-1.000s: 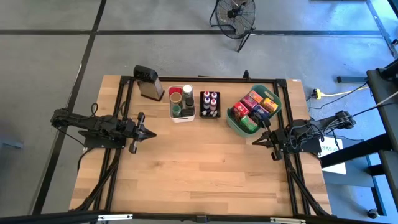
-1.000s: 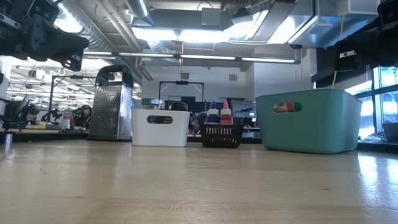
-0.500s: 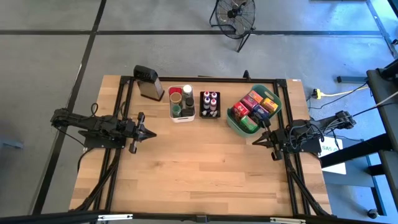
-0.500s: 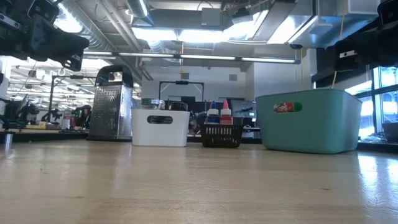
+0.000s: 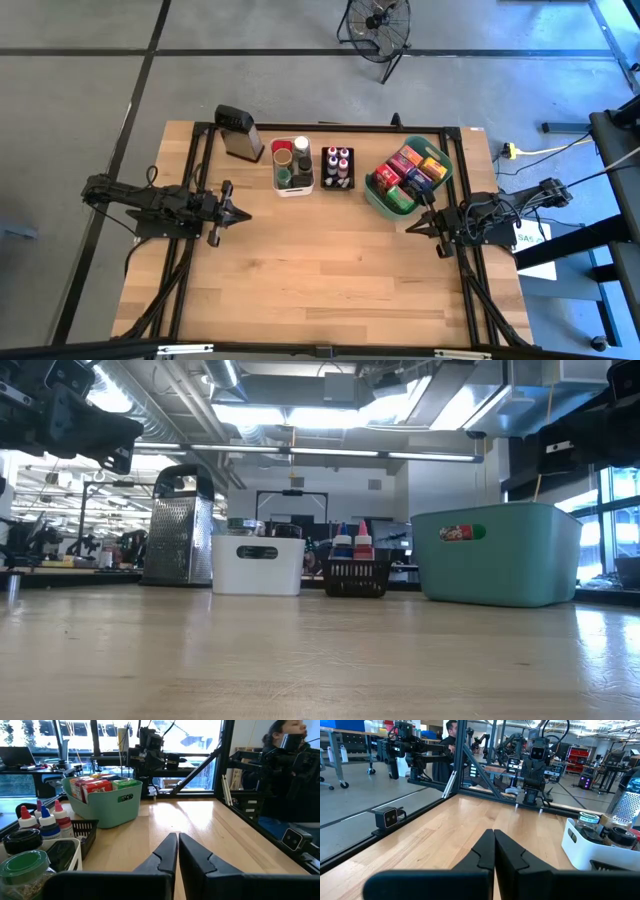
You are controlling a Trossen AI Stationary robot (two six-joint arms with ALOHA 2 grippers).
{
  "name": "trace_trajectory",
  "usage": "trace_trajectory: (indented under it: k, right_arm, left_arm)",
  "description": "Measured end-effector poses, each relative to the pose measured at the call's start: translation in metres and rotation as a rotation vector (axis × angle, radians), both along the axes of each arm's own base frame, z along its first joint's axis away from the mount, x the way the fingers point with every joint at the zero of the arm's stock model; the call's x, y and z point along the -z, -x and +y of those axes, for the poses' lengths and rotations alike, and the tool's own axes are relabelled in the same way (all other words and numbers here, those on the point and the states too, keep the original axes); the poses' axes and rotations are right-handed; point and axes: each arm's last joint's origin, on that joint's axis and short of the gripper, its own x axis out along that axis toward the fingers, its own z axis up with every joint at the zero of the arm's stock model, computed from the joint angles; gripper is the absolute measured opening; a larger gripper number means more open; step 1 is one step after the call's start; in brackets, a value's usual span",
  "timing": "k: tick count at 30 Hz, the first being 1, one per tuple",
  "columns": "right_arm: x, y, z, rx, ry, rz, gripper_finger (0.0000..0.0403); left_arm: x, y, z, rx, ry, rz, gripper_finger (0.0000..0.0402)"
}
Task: Pick & Place Kitchen Items
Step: Return to Home Position
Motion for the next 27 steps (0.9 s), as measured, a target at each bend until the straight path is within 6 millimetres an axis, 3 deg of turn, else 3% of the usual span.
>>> trace_trajectory:
  k: [27]
  right_arm:
    - [0.0,0.0,0.0,0.0,0.0,0.0,0.0003]
  left_arm:
    - [0.0,0.0,0.0,0.0,0.0,0.0,0.0006]
